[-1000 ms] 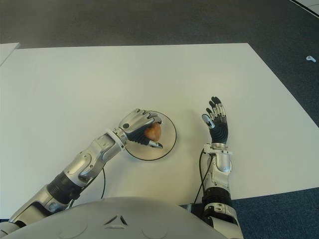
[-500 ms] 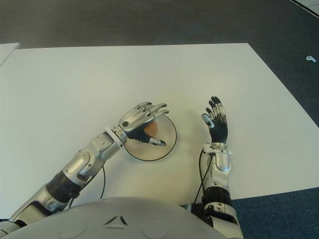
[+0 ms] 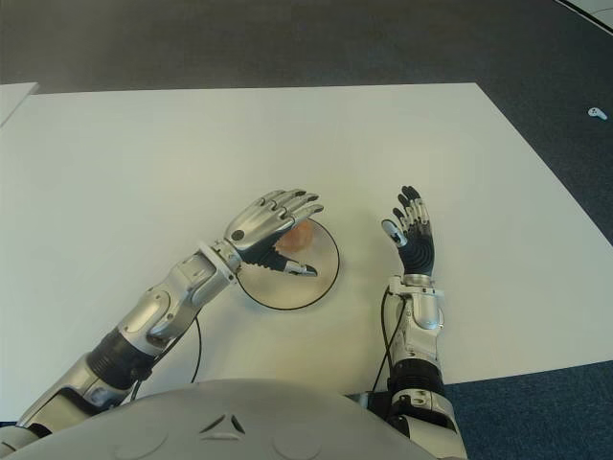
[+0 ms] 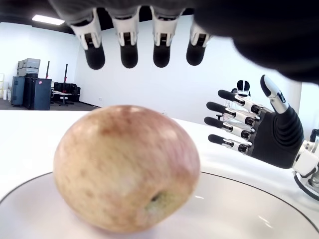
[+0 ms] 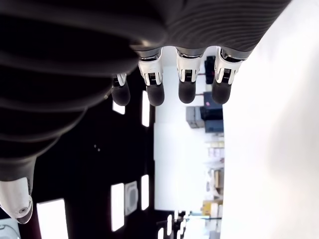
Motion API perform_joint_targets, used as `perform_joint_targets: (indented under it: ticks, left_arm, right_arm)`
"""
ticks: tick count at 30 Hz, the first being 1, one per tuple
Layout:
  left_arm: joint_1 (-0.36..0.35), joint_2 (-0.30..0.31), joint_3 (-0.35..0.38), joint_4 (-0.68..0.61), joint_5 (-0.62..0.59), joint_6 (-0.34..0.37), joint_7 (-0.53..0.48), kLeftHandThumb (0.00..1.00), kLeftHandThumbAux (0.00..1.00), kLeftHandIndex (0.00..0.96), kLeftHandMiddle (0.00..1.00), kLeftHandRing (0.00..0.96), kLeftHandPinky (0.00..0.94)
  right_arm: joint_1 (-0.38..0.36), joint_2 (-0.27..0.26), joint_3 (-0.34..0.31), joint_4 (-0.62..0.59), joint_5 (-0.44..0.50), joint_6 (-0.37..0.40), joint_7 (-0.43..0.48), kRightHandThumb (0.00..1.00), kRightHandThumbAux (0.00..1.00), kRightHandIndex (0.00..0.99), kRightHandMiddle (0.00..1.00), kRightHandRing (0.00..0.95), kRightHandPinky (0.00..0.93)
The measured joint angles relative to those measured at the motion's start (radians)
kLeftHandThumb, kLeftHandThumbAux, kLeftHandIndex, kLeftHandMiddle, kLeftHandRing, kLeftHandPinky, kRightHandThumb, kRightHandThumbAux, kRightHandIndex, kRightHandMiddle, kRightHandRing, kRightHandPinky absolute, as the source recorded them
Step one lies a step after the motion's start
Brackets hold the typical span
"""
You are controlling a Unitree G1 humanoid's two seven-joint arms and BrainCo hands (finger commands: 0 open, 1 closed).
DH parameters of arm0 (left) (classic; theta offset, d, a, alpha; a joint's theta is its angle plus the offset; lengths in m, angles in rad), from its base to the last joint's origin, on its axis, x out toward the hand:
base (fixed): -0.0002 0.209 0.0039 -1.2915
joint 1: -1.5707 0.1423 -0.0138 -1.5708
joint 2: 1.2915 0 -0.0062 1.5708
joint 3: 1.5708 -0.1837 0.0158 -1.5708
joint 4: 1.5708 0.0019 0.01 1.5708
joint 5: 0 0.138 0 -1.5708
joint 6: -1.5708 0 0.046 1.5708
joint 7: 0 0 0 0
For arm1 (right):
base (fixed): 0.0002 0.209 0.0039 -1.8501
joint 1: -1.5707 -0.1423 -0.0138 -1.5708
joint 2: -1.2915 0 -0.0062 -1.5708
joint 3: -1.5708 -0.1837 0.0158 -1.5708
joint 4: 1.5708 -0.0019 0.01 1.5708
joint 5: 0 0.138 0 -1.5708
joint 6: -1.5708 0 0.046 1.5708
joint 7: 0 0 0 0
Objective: Put the apples into the plate.
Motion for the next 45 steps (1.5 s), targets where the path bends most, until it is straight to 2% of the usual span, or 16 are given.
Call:
perform_joint_targets:
  ticks: [6,12,15,18,23,29,32,36,40,45]
  left_arm:
    - [-0.007,-0.006,0.022,-0.009,-0.022,0.022,-0.020,0.129,0.214,0.000,0.000,0.000,0.000]
    - [-0.091,-0.031,0.122,-0.008,-0.089,0.115,-0.091,0.147,0.231,0.005,0.000,0.000,0.025]
    - [-0.130,-0.052,0.176,0.001,-0.115,0.159,-0.070,0.154,0.242,0.027,0.000,0.000,0.051]
    - [-0.124,-0.085,0.235,0.001,-0.160,0.176,0.002,0.161,0.257,0.064,0.006,0.001,0.065]
    - [-0.030,-0.147,0.321,-0.040,-0.268,0.149,0.136,0.169,0.284,0.109,0.030,0.021,0.075]
    - [0.165,-0.221,0.382,-0.044,-0.424,0.037,0.284,0.165,0.343,0.142,0.054,0.041,0.081]
    - [0.225,-0.242,0.391,0.003,-0.458,-0.027,0.356,0.154,0.368,0.154,0.060,0.043,0.078]
    - [0.279,-0.278,0.391,0.100,-0.529,-0.110,0.415,0.145,0.404,0.166,0.055,0.031,0.063]
    - [0.318,-0.316,0.390,0.158,-0.614,-0.131,0.412,0.133,0.453,0.170,0.048,0.019,0.048]
    - [0.333,-0.353,0.388,0.202,-0.679,-0.142,0.410,0.112,0.488,0.160,0.042,0.013,0.038]
  right_arm:
    - [0.000,0.000,0.003,0.002,-0.017,0.000,-0.018,0.174,0.544,0.001,0.006,0.000,0.000]
    - [-0.004,0.000,0.004,0.007,-0.027,-0.001,-0.024,0.184,0.531,0.010,0.006,0.000,0.000]
    - [-0.010,0.000,0.004,0.013,-0.029,-0.005,-0.024,0.185,0.531,0.012,0.006,0.000,0.000]
    - [-0.017,0.000,0.004,0.019,-0.031,-0.007,-0.024,0.183,0.537,0.010,0.004,0.000,0.000]
    - [-0.031,0.000,0.003,0.033,-0.033,-0.016,-0.024,0.181,0.543,0.008,0.003,0.000,0.000]
    - [-0.033,-0.002,0.003,0.043,-0.034,-0.026,-0.024,0.185,0.544,0.008,0.005,0.000,0.000]
    - [-0.034,-0.004,0.003,0.049,-0.033,-0.028,-0.022,0.187,0.542,0.008,0.004,0.000,0.000]
    - [-0.036,-0.005,0.004,0.058,-0.033,-0.034,-0.010,0.180,0.532,0.008,0.001,0.000,0.000]
    - [-0.035,-0.004,0.011,0.052,-0.033,-0.033,-0.002,0.172,0.519,0.006,0.000,0.000,0.000]
    - [-0.024,0.023,0.037,0.002,-0.030,-0.016,0.000,0.166,0.511,0.006,0.000,0.000,0.000]
